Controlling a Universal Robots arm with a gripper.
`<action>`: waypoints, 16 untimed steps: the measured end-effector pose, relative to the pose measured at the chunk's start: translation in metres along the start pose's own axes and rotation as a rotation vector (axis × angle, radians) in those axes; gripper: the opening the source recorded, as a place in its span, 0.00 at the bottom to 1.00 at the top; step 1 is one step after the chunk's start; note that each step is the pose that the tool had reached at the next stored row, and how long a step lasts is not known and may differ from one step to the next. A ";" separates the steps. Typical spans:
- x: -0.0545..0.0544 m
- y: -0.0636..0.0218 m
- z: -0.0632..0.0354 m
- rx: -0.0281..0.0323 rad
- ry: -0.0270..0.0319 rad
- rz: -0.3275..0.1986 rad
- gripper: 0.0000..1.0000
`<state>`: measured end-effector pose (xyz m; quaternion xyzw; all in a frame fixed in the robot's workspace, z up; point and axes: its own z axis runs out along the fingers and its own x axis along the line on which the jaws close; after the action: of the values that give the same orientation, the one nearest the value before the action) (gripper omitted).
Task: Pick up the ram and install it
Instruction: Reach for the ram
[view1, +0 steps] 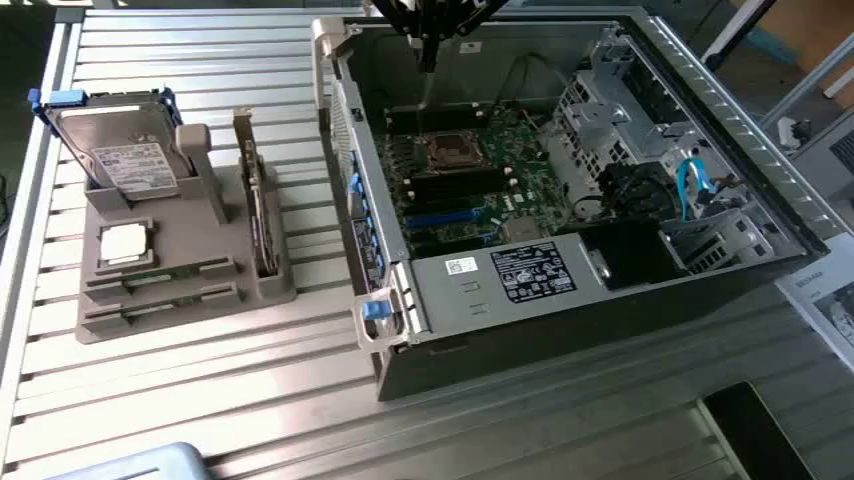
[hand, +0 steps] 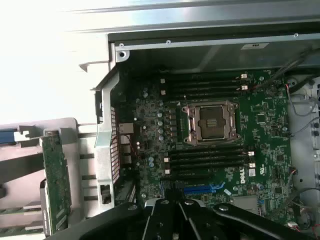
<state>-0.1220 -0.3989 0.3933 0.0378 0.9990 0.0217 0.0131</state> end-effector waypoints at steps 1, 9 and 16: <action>0.000 0.0000 0.0000 0.0000 0.0000 0.000 0.11; 0.000 0.0000 0.0000 0.0000 0.0000 0.000 0.11; 0.004 -0.0003 0.0000 0.0000 0.0000 0.000 0.11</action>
<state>-0.1255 -0.3990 0.3933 0.0379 0.9990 0.0217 0.0131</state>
